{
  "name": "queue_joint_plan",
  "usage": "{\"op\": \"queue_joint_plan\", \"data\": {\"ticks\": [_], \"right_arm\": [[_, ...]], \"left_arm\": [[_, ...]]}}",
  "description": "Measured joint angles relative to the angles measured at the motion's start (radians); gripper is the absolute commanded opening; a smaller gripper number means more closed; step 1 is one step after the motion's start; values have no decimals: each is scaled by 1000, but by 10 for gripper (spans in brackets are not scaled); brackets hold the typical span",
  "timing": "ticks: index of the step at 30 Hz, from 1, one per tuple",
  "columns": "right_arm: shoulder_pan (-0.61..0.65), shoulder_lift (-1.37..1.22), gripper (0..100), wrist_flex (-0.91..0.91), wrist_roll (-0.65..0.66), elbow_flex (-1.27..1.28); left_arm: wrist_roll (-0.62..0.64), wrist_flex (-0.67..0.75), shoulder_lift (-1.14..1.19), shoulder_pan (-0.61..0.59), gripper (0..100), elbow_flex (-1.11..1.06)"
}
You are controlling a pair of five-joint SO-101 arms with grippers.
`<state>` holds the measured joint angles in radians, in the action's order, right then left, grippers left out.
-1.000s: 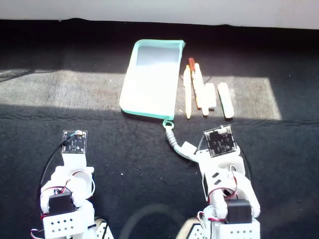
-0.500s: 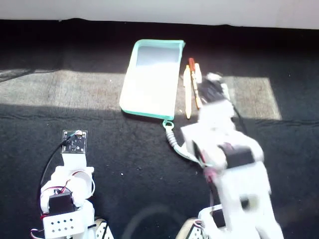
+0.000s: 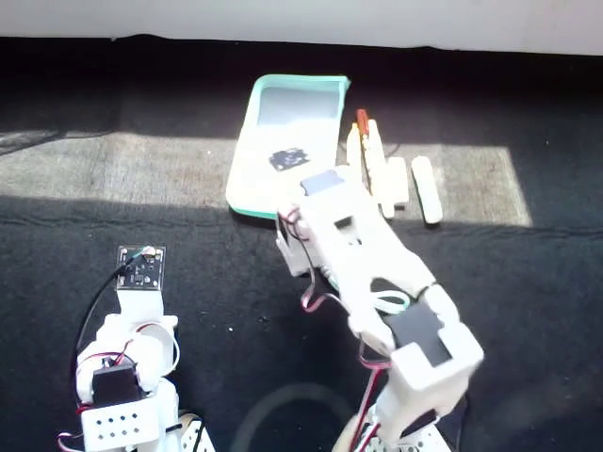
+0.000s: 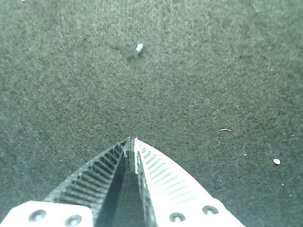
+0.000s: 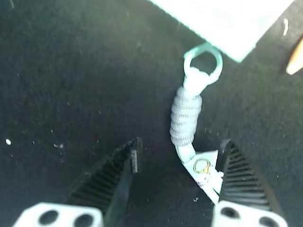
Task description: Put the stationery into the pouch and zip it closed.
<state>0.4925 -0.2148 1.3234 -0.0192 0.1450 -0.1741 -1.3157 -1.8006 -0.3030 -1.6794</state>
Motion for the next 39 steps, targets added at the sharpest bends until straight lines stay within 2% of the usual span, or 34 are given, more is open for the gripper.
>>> {"op": "queue_joint_plan", "data": {"ticks": [5,10,14,20,24,26,27,33,39], "right_arm": [[3,-143,242,6,0,-123],[3,-244,94,6,0,-158],[-6,-282,85,8,3,-183],[-15,-302,85,9,74,-190],[-17,-305,94,21,81,-198],[-17,-305,10,34,81,-199],[-17,-305,2,41,81,-201],[-31,-275,6,66,81,-218],[-31,-49,6,107,83,-218]], "left_arm": [[0,0,0,0,13,0],[0,0,0,0,13,0],[0,0,0,0,13,0],[0,0,0,0,13,0],[0,0,0,0,13,0],[0,0,0,0,13,0],[0,0,0,0,13,0],[0,0,0,0,13,0],[0,0,0,0,13,0]]}}
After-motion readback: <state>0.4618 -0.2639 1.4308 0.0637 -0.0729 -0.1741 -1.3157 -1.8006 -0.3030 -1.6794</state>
